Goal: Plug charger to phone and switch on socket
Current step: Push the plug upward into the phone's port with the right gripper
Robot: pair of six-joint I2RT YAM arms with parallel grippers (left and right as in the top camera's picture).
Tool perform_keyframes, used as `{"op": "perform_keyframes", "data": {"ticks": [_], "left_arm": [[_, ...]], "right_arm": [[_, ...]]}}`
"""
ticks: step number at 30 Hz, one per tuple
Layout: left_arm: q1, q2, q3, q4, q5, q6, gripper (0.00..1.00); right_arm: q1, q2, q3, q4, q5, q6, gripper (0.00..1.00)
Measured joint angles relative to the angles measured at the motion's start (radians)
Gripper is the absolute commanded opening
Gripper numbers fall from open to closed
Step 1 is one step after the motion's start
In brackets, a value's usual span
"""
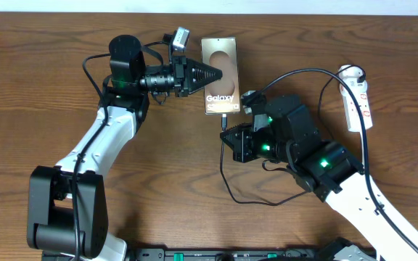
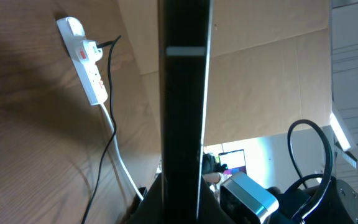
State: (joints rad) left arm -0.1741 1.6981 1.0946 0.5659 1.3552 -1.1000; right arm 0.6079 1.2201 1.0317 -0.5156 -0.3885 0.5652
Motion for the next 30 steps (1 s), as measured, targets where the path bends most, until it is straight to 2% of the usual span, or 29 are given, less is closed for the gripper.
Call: {"op": "perform_keyframes", "data": {"ticks": [30], "left_arm": [[0.003,0.000,0.000,0.003,0.000,0.004,0.07]], "right_arm": [[0.000,0.023,-0.005,0.049,-0.007,-0.010,0.01]]}}
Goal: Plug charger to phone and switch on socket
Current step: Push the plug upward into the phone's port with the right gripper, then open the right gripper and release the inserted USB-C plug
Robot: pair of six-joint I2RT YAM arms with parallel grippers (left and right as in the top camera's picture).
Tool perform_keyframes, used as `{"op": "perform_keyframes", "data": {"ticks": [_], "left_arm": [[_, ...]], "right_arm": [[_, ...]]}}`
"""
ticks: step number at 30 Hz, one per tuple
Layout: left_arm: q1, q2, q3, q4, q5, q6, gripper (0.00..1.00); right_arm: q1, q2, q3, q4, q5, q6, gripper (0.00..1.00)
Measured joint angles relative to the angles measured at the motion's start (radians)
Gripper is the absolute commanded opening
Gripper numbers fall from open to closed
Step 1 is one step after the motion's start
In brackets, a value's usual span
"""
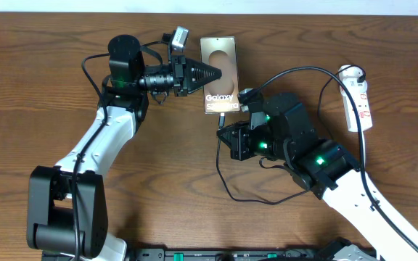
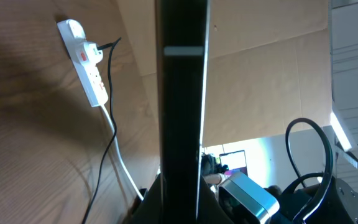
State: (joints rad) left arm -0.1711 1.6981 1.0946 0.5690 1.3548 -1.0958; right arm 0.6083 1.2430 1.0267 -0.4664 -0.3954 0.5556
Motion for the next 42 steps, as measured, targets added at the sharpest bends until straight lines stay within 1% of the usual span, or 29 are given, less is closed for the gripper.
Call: {"op": "perform_keyframes", "data": {"ticks": [13,21,34,36,40,42], "left_arm": [[0.007,0.000,0.000,0.005,-0.021,0.000,0.07],[0.012,0.000,0.001,0.005,-0.026,0.000,0.07],[0.014,0.000,0.001,0.006,-0.035,0.000,0.07],[0.014,0.000,0.001,0.007,-0.037,0.001,0.07],[0.018,0.000,0.008,0.008,-0.049,0.004,0.07],[0.019,0.000,0.010,0.008,-0.051,0.005,0.07]], "right_arm": [[0.000,-0.003,-0.009,0.056,0.015,-0.023,0.01],[0.000,-0.037,-0.013,0.078,0.053,-0.042,0.01],[0.000,-0.037,-0.014,0.082,0.081,-0.092,0.01],[0.000,-0.037,-0.015,0.087,0.087,-0.094,0.02],[0.000,-0.037,-0.022,0.117,0.099,-0.099,0.10],[0.001,-0.037,-0.022,0.121,0.100,-0.102,0.12]]}}
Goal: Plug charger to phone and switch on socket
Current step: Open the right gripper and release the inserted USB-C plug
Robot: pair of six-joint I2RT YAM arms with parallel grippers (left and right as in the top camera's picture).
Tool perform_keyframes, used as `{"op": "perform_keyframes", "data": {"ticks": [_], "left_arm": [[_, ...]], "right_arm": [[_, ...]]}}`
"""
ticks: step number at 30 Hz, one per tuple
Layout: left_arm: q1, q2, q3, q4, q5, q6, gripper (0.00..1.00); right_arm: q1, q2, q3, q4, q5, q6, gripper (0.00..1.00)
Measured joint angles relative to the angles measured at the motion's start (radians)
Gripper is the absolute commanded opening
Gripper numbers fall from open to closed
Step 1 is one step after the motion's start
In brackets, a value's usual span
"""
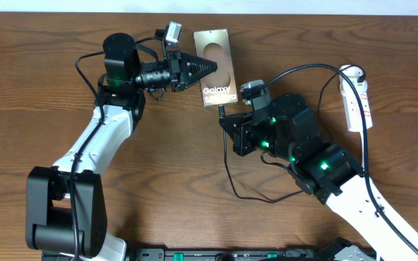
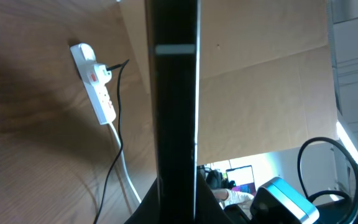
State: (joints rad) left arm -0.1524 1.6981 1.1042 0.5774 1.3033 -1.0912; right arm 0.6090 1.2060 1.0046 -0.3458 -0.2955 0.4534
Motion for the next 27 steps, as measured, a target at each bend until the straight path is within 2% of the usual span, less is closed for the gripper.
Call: {"op": "perform_keyframes", "data": {"ticks": [5,11,20,27], "left_arm": [[0.000,0.000,0.000,0.000,0.000,0.019,0.07],[-0.012,0.000,0.000,-0.011,0.051,0.043,0.07],[-0.022,0.000,0.000,-0.012,0.063,0.072,0.07],[-0.022,0.000,0.000,-0.012,0.064,0.125,0.07]], "right_arm": [[0.001,0.000,0.000,-0.003,0.000,0.000,0.17],[-0.005,-0.010,0.005,-0.013,0.027,-0.008,0.29],[-0.006,-0.048,0.007,-0.101,0.042,-0.013,0.47],[-0.006,-0.150,0.009,-0.219,0.047,-0.014,0.56]]}}
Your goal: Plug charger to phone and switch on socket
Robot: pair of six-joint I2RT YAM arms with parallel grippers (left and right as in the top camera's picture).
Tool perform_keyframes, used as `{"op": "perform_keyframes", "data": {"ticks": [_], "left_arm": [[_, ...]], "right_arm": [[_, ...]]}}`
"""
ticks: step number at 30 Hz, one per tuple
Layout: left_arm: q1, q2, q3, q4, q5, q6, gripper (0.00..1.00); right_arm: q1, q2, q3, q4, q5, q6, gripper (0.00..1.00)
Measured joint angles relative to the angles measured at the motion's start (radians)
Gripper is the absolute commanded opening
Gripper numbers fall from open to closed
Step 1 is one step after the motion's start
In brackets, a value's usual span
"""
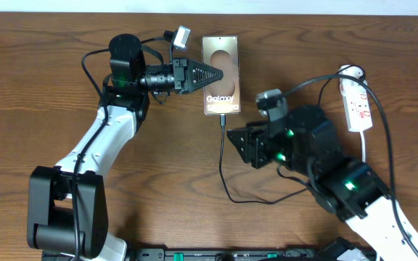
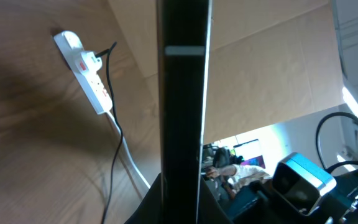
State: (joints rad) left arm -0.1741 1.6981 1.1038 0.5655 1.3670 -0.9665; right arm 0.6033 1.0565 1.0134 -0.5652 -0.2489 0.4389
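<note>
The gold Galaxy phone lies flat at the far middle of the table, with my left gripper shut on its left edge. In the left wrist view the phone is a dark upright bar between my left gripper's jaws. The black charger plug sits in the phone's near end, and its cable loops toward me. My right gripper hangs right of the cable, apart from the plug, open. The white power strip lies at the far right, with a red switch.
The black cable runs in a loop under my right arm and up to the power strip's far end. The strip's white lead runs toward the near right. Bare brown table shows left of my left arm.
The phone, tilted and shifted left before, lies straight again. My right gripper has let go of the plug and now sits to the right and nearer me. The plug stays in the phone.
My left gripper held the phone throughout. My right gripper first had the plug just under the phone's near end, then closer to it. Then the phone was tilted with the plug at its port. Now the plug sits in the phone and my right gripper is clear.
</note>
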Motion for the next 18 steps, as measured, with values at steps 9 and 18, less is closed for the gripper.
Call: {"op": "perform_keyframes", "data": {"ticks": [9,18], "left_arm": [[0.000,0.000,0.000,0.000,0.000,0.082,0.07],[0.000,0.000,0.000,0.000,0.000,0.112,0.07]], "right_arm": [[0.030,0.003,0.001,-0.088,0.049,-0.001,0.67],[0.180,0.151,0.001,-0.012,0.189,0.035,0.34]]}}
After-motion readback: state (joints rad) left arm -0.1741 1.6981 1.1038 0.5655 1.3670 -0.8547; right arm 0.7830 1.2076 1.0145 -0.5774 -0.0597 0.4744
